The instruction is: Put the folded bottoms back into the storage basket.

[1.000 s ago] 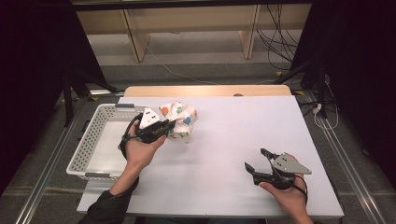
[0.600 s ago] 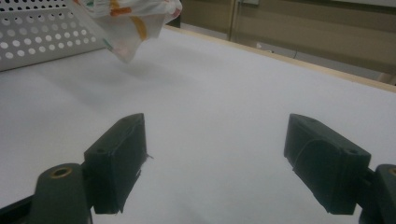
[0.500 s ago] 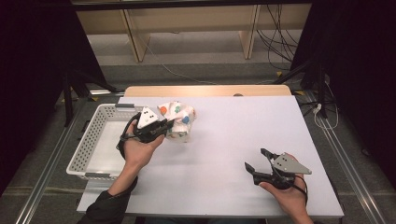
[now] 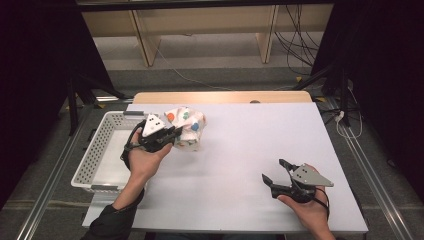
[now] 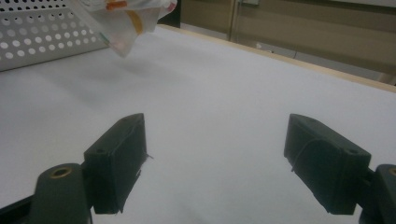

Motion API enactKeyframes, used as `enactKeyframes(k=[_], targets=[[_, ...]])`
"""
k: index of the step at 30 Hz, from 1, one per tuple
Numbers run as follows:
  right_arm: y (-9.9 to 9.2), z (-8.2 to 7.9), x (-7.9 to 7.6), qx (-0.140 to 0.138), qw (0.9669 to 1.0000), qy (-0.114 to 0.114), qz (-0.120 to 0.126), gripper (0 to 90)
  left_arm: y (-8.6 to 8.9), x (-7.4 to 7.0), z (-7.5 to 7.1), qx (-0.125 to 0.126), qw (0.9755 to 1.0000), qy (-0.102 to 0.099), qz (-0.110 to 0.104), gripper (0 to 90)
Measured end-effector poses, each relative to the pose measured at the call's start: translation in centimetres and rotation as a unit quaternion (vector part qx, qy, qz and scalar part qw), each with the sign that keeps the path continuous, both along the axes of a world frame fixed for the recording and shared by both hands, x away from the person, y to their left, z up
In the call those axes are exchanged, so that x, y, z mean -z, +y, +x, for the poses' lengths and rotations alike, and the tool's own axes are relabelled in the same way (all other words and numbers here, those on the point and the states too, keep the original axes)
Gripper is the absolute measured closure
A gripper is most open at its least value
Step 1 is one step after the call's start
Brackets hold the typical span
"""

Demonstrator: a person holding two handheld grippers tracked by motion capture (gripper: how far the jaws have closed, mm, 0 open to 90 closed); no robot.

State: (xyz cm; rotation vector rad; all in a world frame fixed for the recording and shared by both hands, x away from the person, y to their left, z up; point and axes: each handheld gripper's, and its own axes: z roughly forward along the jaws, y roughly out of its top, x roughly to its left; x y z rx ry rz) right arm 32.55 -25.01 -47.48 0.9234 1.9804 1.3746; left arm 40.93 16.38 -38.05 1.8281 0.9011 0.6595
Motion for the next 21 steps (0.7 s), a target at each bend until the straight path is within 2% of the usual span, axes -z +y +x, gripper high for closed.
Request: enactKeyframes(k=[21], targets=[[-0.01, -0.01, -0.01, 0.000, 1.0000, 0.000, -0.001, 21.8, 0.87, -0.30, -0.10, -0.007, 1.0000, -0.001, -0.001, 82.3]])
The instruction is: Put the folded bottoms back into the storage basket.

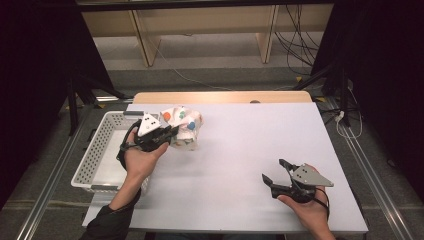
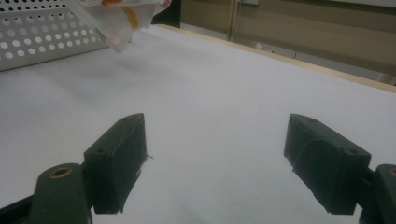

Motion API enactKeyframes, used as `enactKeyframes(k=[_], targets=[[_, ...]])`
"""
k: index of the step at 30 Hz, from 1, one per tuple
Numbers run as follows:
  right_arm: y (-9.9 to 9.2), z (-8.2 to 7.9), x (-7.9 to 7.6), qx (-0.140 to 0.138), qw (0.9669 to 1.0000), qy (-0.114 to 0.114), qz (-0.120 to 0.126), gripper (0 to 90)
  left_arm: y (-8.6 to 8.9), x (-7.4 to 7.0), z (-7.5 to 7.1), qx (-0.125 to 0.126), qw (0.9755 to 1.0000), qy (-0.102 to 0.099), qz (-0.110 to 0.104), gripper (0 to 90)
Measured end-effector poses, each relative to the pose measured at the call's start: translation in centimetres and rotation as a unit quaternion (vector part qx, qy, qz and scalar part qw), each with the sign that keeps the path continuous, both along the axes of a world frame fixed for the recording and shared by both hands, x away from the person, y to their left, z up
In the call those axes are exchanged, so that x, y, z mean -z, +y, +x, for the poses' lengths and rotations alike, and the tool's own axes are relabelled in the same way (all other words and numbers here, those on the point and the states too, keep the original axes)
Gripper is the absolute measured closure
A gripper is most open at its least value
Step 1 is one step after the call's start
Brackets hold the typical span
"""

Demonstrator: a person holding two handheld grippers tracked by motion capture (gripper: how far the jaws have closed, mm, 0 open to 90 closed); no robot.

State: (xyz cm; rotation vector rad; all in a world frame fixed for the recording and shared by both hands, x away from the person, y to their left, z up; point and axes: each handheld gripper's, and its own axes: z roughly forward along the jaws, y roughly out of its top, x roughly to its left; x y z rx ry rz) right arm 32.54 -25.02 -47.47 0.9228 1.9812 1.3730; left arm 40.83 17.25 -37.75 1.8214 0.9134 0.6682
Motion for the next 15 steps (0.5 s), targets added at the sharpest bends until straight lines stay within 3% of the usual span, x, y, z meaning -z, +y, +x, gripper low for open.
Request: enactKeyframes(k=[15], targets=[[0.02, 0.01, 0.01, 0.000, 1.0000, -0.001, 0.001, 21.8, 0.54, -0.21, -0.11, -0.004, 1.0000, -0.001, -0.002, 82.4]])
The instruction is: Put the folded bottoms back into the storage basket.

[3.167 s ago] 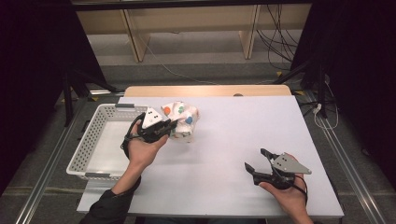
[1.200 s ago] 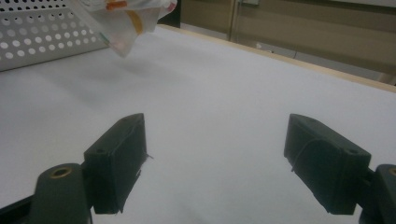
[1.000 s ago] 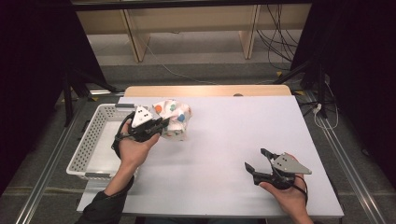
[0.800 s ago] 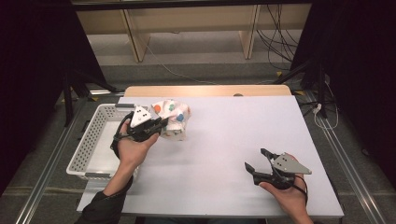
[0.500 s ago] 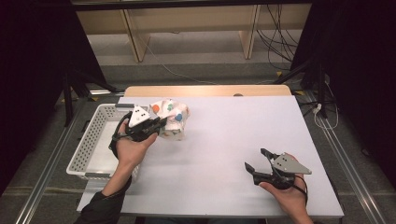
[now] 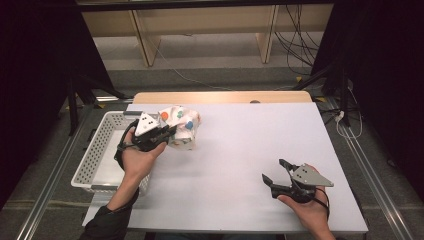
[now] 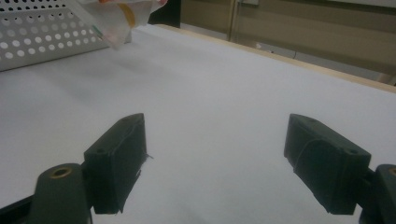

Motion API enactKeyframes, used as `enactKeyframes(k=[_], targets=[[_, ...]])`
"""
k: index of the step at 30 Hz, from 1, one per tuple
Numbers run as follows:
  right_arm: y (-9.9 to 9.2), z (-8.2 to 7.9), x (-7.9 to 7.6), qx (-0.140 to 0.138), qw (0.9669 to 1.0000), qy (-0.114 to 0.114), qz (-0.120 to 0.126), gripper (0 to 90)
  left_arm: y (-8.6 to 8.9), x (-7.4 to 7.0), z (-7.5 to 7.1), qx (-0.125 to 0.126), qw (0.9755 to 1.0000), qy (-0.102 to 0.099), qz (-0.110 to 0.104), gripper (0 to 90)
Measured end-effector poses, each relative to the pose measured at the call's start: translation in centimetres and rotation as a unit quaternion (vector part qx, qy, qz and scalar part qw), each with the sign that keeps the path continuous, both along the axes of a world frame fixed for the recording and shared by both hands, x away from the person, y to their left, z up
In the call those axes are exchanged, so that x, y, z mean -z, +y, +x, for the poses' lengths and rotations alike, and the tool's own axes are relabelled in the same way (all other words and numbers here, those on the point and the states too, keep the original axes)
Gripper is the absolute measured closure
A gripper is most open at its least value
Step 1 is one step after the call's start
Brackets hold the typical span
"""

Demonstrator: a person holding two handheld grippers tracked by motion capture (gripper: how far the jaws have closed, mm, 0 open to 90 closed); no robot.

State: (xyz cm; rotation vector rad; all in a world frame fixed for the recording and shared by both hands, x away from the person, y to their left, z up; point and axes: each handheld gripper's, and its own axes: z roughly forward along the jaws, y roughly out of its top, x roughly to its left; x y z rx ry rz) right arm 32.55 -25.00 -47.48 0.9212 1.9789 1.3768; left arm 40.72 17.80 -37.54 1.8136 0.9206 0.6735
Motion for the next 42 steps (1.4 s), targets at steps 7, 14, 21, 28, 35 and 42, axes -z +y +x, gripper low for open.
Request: enactKeyframes(k=[7, 14, 21, 28, 35, 42], targets=[[0.0, 0.0, 0.0, 0.000, 1.0000, 0.000, 0.000, 21.8, 0.4, -0.1, -0.1, -0.004, 1.0000, -0.002, -0.001, 82.4], [0.0, 0.0, 0.0, 0.000, 1.0000, 0.001, -0.001, 21.8, 0.7, -0.2, -0.1, -0.008, 1.0000, -0.003, -0.002, 82.4], [0.0, 0.0, 0.0, 0.000, 1.0000, 0.001, -0.002, 21.8, 1.0, -0.3, -0.1, -0.011, 0.9999, -0.004, -0.002, 82.4], [0.0, 0.0, 0.0, 0.001, 1.0000, 0.001, -0.002, 21.8, 1.3, -0.3, -0.1, -0.015, 0.9999, -0.005, -0.002, 82.3], [0.0, 0.0, 0.0, 0.000, 1.0000, 0.001, -0.002, 21.8, 1.7, -0.4, -0.2, -0.019, 0.9998, -0.006, -0.004, 82.4], [0.0, 0.0, 0.1, 0.000, 1.0000, 0.001, -0.001, 21.8, 2.0, -0.5, -0.2, -0.022, 0.9997, -0.007, -0.005, 82.4]])
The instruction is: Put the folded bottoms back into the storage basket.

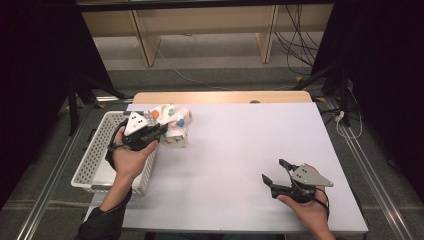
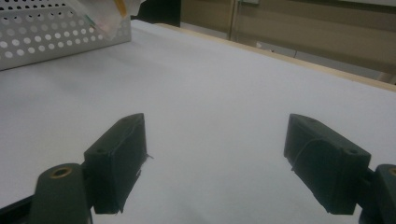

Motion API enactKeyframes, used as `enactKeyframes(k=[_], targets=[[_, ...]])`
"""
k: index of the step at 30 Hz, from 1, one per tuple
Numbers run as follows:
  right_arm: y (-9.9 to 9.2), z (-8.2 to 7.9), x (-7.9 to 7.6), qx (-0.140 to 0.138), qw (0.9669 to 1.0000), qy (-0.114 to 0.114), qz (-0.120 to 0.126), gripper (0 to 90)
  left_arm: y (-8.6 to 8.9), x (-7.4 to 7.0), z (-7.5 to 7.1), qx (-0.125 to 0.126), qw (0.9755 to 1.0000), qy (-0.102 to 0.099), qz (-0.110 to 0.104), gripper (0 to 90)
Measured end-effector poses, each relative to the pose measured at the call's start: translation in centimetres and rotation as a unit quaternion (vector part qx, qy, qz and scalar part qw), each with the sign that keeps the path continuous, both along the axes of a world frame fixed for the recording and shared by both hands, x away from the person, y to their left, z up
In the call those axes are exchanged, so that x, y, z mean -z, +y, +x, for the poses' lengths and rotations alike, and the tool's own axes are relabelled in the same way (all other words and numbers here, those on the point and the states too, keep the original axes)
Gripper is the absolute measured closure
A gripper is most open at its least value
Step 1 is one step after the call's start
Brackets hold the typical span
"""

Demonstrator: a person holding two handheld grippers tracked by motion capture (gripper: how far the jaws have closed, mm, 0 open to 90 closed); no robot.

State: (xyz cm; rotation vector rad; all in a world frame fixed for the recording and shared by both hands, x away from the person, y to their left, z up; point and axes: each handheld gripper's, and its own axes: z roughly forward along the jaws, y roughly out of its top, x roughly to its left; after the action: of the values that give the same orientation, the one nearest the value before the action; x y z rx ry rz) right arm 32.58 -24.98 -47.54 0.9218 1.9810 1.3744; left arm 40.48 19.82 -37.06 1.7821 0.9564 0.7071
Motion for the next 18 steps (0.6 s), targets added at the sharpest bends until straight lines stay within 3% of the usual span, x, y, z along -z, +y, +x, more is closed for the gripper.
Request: enactKeyframes(k=[18], targets=[[0.0, 0.0, 0.0, 0.001, 1.0000, 0.000, 0.000, 21.9, 1.1, -0.2, 0.0, -0.011, 0.9999, -0.002, -0.004, 82.4]])
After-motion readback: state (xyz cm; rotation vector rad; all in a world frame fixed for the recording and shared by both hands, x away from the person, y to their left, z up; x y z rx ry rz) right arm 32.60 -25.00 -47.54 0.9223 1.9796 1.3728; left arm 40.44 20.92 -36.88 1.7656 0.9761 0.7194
